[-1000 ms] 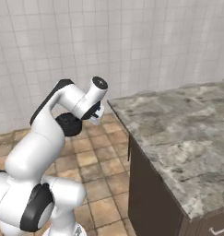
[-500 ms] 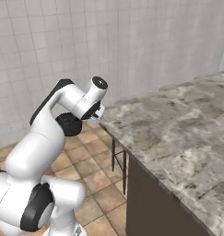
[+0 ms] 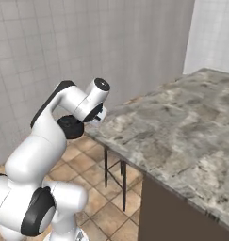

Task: The kettle is done boiling. Turn off the stove, then wait for 300 timesteps before moving the kettle to the dining table.

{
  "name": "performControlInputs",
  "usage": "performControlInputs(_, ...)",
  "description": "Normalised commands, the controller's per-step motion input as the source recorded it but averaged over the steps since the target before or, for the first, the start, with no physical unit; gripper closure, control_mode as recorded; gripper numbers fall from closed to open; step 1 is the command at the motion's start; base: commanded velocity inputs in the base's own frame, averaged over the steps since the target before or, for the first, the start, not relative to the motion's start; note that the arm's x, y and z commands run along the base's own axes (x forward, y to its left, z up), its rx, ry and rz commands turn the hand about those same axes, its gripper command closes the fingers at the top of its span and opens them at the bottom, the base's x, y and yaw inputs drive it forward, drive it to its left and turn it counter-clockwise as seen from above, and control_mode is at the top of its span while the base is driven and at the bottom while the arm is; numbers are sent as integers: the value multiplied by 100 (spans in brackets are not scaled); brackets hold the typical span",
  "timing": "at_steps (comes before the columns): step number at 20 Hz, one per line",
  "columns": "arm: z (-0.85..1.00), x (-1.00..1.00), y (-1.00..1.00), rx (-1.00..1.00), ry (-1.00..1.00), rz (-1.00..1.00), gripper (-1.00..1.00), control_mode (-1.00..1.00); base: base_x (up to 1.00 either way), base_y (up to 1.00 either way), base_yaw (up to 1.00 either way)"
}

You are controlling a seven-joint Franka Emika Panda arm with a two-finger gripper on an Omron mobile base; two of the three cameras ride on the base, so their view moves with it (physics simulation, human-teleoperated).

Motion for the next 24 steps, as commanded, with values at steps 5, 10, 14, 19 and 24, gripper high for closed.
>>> performControlInputs(5,0,0,0,0,0,0,100,100,47,57,-43)
performControlInputs(10,0,0,0,0,0,0,100,100,45,52,-44)
performControlInputs(14,0,0,0,0,0,0,100,100,43,49,-44)
performControlInputs(19,0,0,0,0,0,0,100,100,41,45,-45)
performControlInputs(24,0,0,0,0,0,0,100,100,41,42,-45)
